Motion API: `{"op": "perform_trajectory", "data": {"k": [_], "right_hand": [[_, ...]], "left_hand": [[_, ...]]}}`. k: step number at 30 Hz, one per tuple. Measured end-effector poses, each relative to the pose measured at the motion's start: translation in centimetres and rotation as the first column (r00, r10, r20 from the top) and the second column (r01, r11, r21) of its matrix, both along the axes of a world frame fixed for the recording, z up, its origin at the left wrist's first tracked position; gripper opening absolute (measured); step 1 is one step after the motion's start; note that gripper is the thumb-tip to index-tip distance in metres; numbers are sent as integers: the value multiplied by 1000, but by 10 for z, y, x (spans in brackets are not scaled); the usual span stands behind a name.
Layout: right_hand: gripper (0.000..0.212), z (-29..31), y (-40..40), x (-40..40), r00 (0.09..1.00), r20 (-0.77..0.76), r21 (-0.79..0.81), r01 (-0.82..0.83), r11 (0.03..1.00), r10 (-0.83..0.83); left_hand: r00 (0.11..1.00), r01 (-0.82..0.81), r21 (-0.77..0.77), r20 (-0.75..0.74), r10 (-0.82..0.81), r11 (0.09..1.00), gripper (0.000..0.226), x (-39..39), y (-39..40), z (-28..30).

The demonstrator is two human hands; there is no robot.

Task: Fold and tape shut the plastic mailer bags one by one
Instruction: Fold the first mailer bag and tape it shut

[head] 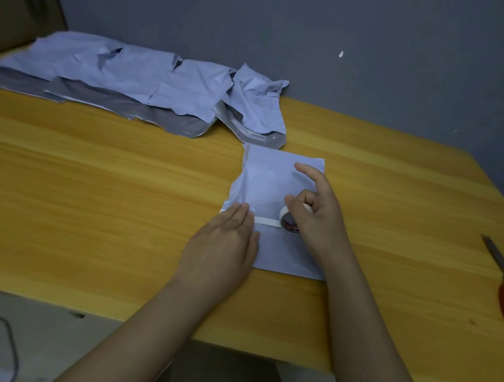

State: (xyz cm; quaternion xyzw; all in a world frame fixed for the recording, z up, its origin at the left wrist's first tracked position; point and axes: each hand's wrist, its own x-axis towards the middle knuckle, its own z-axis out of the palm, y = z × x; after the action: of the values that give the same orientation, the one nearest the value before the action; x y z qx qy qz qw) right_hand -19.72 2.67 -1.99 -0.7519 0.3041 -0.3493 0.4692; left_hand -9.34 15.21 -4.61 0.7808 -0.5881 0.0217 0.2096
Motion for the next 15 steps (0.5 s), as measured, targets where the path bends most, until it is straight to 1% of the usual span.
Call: {"op": "perform_trajectory", "data": {"k": [6, 10, 12, 15], "right_hand": [[38, 4, 4, -2, 1000, -20, 1, -5, 1000, 5], [34, 9, 5, -2, 998, -59, 14, -16, 1000, 17], [31, 10, 5, -2, 997, -70, 16, -15, 1000, 16], [29, 11, 5, -2, 997, -74, 15, -12, 1000, 13]], "left_hand": [[1000, -18, 99, 15, 17, 995, 51, 0, 2, 7], [1000, -24, 140, -13, 26, 990, 50, 0, 4, 11], [999, -7, 180, -39, 14, 984, 50, 1, 4, 14], [993, 47, 219, -120, -21, 975, 52, 3, 7, 19]]}}
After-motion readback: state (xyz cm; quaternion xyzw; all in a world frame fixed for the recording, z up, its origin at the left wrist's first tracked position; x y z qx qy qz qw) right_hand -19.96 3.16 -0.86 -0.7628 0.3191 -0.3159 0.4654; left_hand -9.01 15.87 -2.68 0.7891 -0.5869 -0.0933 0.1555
